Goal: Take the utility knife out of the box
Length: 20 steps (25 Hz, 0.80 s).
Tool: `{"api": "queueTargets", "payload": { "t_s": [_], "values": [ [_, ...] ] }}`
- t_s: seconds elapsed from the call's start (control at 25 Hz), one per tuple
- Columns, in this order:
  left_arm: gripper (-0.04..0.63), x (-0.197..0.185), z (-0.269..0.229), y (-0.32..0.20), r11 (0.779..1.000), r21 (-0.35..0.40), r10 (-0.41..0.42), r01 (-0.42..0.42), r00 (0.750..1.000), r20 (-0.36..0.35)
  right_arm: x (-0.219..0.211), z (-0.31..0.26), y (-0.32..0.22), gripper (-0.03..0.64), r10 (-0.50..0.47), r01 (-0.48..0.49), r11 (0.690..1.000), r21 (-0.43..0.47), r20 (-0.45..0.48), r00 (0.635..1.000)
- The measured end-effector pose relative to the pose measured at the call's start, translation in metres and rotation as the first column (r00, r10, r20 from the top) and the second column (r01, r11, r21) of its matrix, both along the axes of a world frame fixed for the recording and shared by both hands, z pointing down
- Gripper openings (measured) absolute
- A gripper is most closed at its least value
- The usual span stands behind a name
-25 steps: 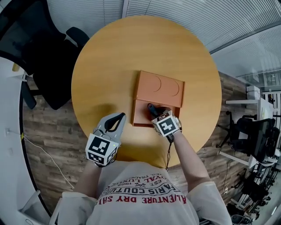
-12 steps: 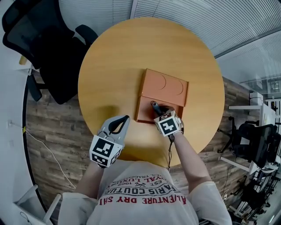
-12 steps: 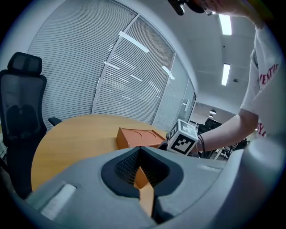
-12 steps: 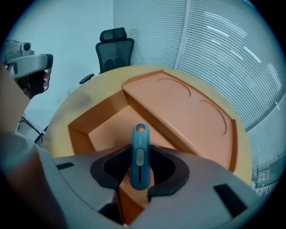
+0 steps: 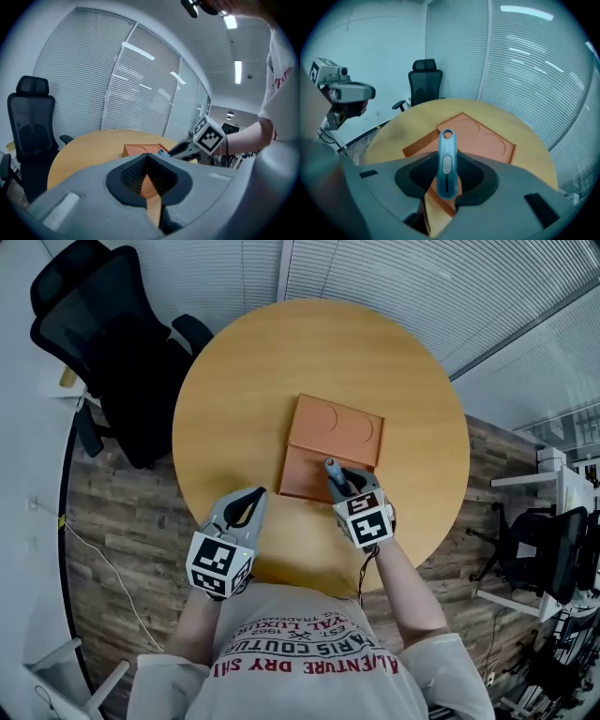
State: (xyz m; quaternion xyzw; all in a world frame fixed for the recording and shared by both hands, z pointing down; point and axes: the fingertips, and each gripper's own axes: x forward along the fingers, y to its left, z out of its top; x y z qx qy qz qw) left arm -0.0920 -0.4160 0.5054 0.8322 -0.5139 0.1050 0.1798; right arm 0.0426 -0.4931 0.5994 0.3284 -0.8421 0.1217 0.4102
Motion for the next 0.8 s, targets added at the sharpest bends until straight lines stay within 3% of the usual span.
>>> {"api": "queueTargets", "payload": {
  "t_s": [0.28,0.52,0.8],
  "values": [
    [-0.005,0.044,-0.041,0.018,0.997,0.067,0.032,-0.032,0.999,0.008,0.051,-0.087,0.017,0.133,0.086,-0.119,0.977,0.179,0.181,0.98],
    [-0.005,0.049,-0.076,0.025,0.991,0.131,0.004,-0.006,1.0,0.017,0.087,-0.156,0.033,0.133,0.123,-0.258,0.92,0.295,0.407,0.905],
    [-0.005,0.07,-0.108,0.033,0.98,0.2,0.003,-0.011,0.999,0.04,0.126,-0.186,0.067,0.133,0.122,-0.334,0.869,0.365,0.496,0.86]
  ]
}}
